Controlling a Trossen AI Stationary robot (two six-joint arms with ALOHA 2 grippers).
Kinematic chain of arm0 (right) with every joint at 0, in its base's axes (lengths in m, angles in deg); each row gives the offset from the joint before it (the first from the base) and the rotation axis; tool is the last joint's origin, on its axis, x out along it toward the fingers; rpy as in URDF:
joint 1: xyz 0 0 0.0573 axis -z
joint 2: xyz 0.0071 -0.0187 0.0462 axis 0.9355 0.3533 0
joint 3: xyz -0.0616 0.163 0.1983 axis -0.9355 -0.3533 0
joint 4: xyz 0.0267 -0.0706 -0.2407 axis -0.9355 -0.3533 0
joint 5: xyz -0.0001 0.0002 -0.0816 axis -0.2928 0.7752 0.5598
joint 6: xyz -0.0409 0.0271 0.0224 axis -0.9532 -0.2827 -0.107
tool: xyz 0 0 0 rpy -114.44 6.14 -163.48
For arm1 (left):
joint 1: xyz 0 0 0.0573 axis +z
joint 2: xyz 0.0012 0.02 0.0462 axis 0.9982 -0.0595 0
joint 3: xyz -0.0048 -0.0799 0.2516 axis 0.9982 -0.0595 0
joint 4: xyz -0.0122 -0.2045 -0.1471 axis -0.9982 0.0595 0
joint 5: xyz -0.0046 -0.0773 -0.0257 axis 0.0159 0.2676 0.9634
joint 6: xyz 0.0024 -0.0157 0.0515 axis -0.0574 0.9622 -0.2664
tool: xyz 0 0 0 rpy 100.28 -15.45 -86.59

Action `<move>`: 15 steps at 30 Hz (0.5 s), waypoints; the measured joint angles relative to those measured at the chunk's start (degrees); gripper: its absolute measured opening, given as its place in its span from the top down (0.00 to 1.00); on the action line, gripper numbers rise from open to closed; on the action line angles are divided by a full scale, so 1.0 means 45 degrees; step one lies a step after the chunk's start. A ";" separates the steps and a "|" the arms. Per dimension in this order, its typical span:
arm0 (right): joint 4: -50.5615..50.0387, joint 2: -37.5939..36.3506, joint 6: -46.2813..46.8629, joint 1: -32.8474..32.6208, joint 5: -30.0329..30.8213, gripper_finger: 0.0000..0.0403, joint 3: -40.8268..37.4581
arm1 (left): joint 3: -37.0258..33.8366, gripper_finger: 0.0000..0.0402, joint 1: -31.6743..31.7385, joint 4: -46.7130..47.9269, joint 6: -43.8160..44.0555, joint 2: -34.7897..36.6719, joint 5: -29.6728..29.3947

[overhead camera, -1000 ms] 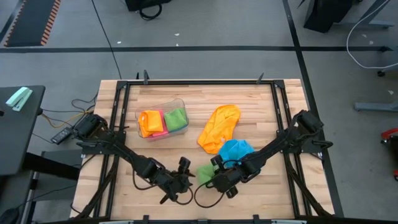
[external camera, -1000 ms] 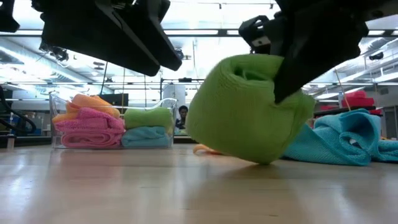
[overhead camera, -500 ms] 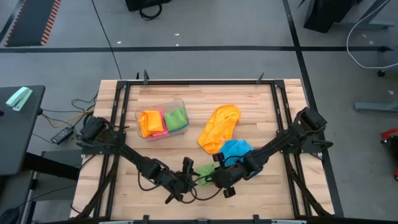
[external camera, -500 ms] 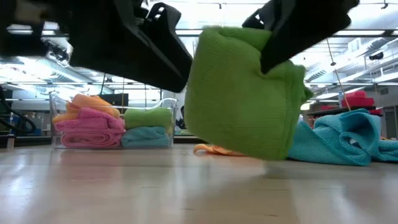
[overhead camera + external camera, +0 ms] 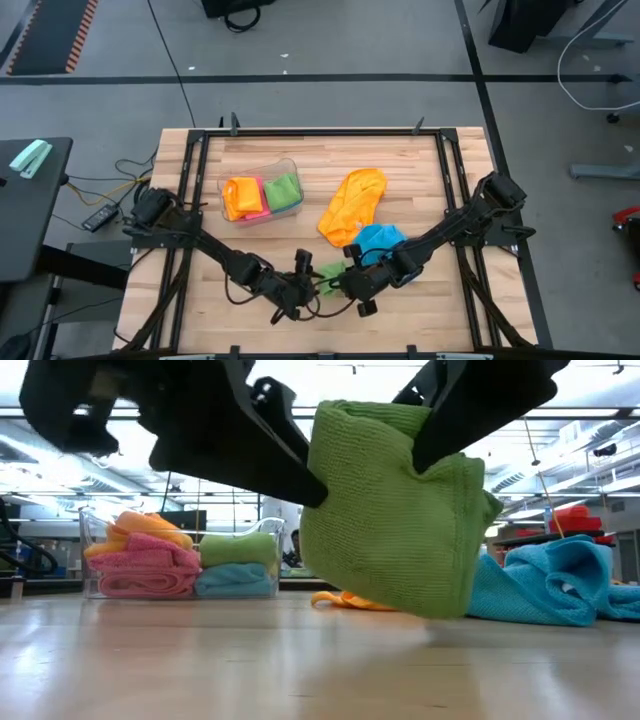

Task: Fold microfiber towels
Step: Put the green microfiber towel into the transparent bin

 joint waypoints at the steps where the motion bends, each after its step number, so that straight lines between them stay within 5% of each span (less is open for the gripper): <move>1: -0.0005 -0.0040 0.0079 0.0000 0.0000 0.96 0.0000 | 0.0000 0.46 0.0056 -0.0111 0.0001 0.0000 0.0282; 9: -0.0024 -0.0618 0.0826 -0.0013 0.0341 0.96 0.0000 | 0.0000 0.30 0.0541 -0.1741 -0.0248 0.0000 0.0517; 15: -0.0349 -0.1498 0.0925 -0.0217 0.0882 0.96 0.0000 | 0.0003 0.29 0.0785 -0.2971 -0.1772 0.0000 0.0437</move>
